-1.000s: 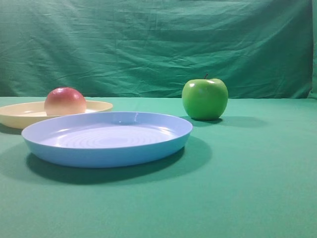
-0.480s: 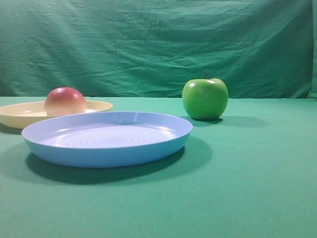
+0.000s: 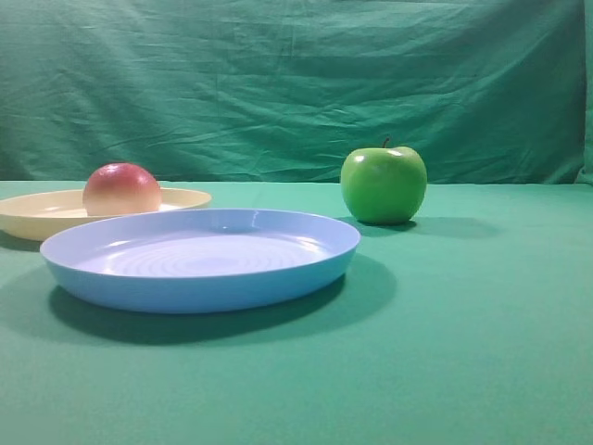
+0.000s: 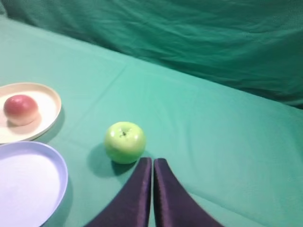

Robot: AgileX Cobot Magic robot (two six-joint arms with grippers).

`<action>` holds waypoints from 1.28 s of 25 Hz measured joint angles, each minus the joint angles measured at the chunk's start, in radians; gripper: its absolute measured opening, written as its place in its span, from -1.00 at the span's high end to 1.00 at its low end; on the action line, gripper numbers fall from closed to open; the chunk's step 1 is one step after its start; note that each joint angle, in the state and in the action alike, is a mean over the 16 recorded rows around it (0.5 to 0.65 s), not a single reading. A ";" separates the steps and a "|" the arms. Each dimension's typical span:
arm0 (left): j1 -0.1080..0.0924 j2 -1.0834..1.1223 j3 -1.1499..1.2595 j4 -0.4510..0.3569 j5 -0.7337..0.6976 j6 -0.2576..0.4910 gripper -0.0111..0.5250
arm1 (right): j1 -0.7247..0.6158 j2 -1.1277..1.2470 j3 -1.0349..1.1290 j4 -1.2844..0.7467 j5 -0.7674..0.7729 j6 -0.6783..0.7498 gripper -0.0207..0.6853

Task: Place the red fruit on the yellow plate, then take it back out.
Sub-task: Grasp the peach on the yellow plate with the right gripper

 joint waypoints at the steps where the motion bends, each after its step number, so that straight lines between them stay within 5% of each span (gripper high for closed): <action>1: 0.000 0.000 0.000 0.000 0.000 0.000 0.96 | 0.024 0.052 -0.028 0.000 0.003 -0.005 0.94; 21: 0.000 0.000 0.000 0.000 0.000 0.000 0.96 | 0.271 1.022 -0.798 0.087 0.096 -0.037 0.85; 25: 0.000 0.000 0.000 0.000 0.000 0.000 0.96 | 0.294 1.151 -0.923 0.131 0.094 -0.063 0.57; 32: 0.000 0.000 0.000 0.000 0.000 0.000 0.96 | 0.323 1.296 -1.051 0.202 0.058 -0.108 -0.22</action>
